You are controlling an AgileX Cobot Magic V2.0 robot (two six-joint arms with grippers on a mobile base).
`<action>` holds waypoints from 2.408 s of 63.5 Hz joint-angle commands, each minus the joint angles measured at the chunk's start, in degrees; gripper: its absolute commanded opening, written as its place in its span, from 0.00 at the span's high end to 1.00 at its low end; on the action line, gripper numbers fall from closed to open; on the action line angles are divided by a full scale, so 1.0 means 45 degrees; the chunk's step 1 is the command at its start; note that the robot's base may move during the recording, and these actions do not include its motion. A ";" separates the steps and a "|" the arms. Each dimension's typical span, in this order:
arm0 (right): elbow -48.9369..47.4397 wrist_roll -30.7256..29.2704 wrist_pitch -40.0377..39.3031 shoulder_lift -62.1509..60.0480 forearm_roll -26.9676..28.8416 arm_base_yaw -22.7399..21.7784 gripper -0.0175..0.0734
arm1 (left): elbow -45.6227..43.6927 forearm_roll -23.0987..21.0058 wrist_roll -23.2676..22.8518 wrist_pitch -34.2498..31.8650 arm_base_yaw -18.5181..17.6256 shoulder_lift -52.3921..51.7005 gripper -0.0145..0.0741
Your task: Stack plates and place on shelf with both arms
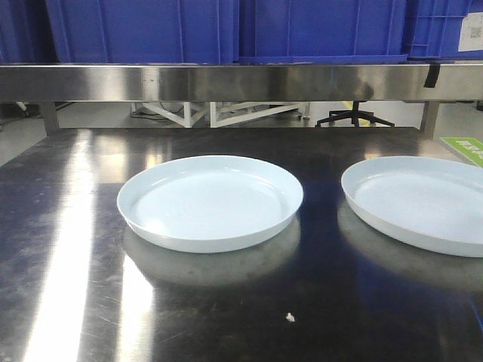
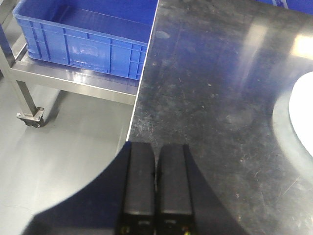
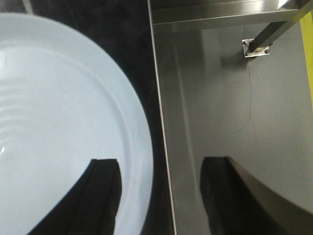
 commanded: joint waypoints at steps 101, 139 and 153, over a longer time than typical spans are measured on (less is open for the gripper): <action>-0.5142 -0.0089 -0.0818 0.1343 0.0415 0.6563 0.65 | -0.0362 0.0050 -0.0080 -0.0877 0.0038 0.0031 0.74; -0.5358 -0.0194 -0.0456 0.3434 0.0415 0.6843 0.29 | -0.0362 0.0050 -0.0080 -0.0877 0.0038 0.0031 0.74; -0.5358 -0.0194 -0.0434 0.4133 0.0442 0.6910 0.29 | -0.0362 0.0050 -0.0080 -0.0877 0.0038 0.0031 0.74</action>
